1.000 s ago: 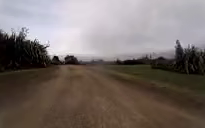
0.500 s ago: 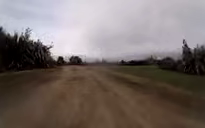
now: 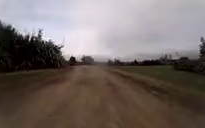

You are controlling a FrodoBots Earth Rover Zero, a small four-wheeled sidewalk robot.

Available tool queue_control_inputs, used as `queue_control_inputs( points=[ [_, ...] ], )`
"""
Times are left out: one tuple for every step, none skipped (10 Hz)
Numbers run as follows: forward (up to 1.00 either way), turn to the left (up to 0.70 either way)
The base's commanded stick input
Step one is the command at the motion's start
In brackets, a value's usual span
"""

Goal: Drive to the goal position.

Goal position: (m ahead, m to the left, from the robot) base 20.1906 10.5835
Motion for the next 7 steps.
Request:
queue_control_inputs(
  points=[
    [0.85,0.0],
    [0.85,0.0],
    [0.85,0.01],
    [0.85,0.02],
    [0.85,0.02],
    [0.85,0.02],
    [0.85,0.02]
  ],
)
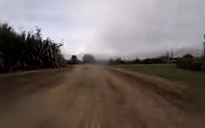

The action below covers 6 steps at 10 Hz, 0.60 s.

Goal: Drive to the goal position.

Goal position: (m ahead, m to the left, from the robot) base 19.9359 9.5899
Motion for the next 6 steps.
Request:
queue_control_inputs(
  points=[
    [0.85,0.02],
    [0.85,0.0],
    [0.85,0.0],
    [0.85,0.01],
    [0.85,0.02],
    [0.85,0.02]
  ],
)
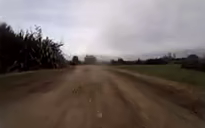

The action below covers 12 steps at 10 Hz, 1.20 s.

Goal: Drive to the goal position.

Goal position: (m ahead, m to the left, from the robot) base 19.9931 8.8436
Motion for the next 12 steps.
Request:
queue_control_inputs(
  points=[
    [0.85,0.01],
    [0.85,0.0],
    [0.85,0.0],
    [0.85,0.0],
    [0.85,0.0],
    [0.85,0.0],
    [0.85,0.0],
    [0.85,0.0],
    [0.85,-0.1],
    [0.85,-0.25],
    [0.85,-0.33],
    [0.85,-0.33]
  ],
)
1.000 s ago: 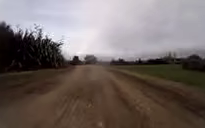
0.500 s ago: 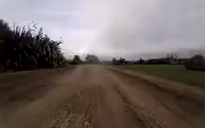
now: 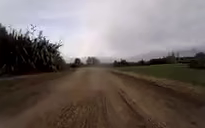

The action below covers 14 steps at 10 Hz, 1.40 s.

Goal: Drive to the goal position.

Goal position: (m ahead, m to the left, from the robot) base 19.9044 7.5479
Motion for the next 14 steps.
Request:
queue_control_inputs(
  points=[
    [0.85,-0.33],
    [0.85,-0.32],
    [0.85,-0.32],
    [0.85,-0.19],
    [0.85,-0.05],
    [0.85,0.0],
    [0.85,0.0],
    [0.85,0.0],
    [0.85,0.0],
    [0.85,0.0],
    [0.85,0.0],
    [0.85,0.0],
    [0.85,0.0],
    [0.85,0.0]
  ],
)
